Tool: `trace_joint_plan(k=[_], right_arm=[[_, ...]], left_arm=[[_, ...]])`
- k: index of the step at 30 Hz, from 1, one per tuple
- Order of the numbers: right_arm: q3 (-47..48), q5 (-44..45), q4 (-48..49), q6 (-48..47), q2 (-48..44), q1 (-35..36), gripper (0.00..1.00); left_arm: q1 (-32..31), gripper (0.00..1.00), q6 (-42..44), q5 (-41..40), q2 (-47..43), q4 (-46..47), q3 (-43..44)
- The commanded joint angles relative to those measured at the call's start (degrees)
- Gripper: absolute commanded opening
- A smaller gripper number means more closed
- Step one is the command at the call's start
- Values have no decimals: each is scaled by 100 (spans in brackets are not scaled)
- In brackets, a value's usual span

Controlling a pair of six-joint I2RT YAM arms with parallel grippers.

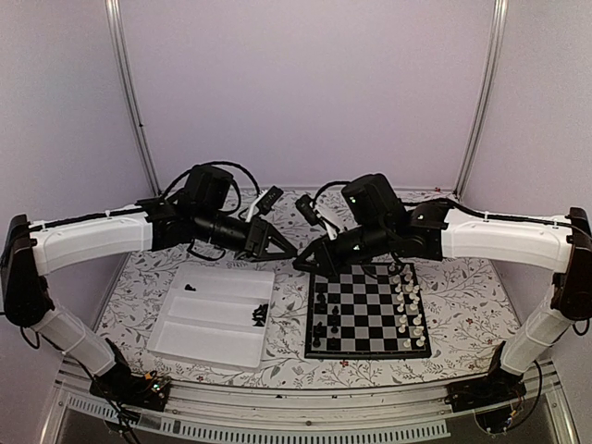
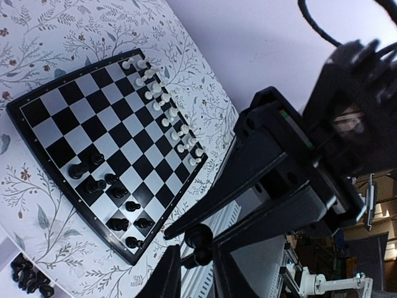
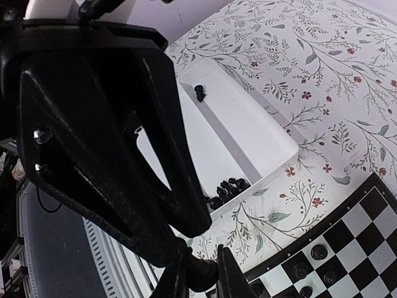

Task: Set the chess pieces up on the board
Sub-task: Place the chess piece on the chessboard.

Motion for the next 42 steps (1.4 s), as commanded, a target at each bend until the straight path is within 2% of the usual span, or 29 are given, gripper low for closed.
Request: trace_joint_plan(k=[1, 6, 15, 19, 21, 27, 31, 36, 42], right_arm=[[-65, 26, 183, 59, -190, -7, 12], [-68, 69, 179, 45, -223, -5, 12], [-70, 214, 188, 142, -245, -9, 12], [-77, 300, 202, 188, -258, -6, 13], [-90, 404, 184, 207, -269, -13, 18], [-194, 481, -162, 232, -401, -15, 41], [-790, 836, -499, 374, -947, -48, 52], [-1735, 1099, -641, 804, -2221, -382, 59], [-2416, 1227, -846, 1159, -3042, -616, 61]], left_arm=[[-70, 20, 26, 100, 158, 95, 244], [-89, 14, -24, 197, 284, 214, 302], [-99, 15, -29, 226, 394, 101, 314], [-99, 8, -9, 178, 512, 74, 396], [-99, 6, 32, 105, 615, 17, 535], [-99, 6, 624, -225, 1336, -797, 1475], [-99, 6, 934, -521, 1994, -1249, 2114], [-187, 6, 1326, -1148, 2837, -1854, 3054], [-393, 7, 1762, -1789, 3774, -2385, 4001]])
